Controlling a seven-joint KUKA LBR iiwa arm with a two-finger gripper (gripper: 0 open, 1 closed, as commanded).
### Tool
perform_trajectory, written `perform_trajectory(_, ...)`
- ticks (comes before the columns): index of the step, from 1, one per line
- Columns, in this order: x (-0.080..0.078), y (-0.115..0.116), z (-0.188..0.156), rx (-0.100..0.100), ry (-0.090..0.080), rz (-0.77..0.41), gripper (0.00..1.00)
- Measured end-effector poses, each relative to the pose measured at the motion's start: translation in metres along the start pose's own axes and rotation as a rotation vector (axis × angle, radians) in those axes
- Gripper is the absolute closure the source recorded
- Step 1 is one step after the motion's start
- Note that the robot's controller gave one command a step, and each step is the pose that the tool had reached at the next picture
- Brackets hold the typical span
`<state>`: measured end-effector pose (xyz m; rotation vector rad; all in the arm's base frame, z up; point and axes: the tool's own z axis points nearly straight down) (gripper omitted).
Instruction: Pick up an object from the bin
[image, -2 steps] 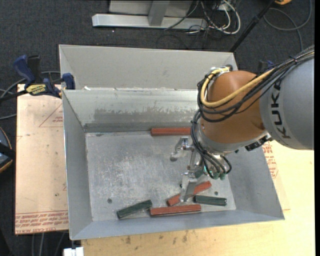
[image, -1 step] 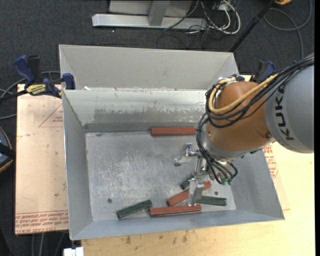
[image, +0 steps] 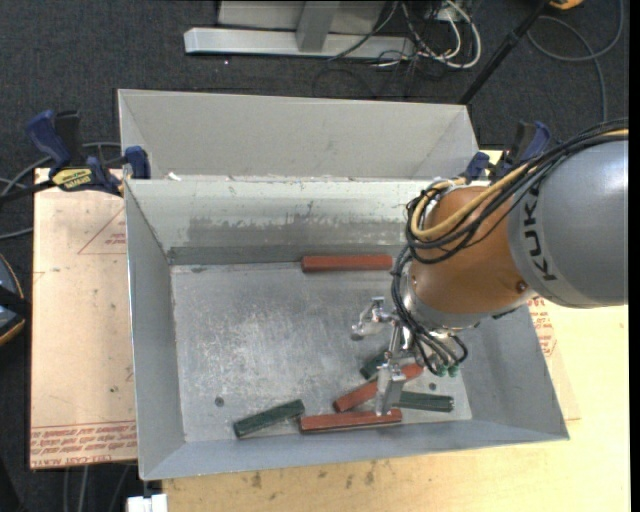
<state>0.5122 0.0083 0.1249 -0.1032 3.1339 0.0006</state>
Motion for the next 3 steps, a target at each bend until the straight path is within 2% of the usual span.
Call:
perform_trajectory(1,0.016,-0.012,0.050,-0.001,-0.017,-0.098,1.00)
perform_trajectory(2,0.016,-0.012,0.050,-0.001,-0.017,-0.097,1.00)
perform_trajectory(3,0.007,-0.012,-0.118,0.000,0.000,-0.023,1.00)
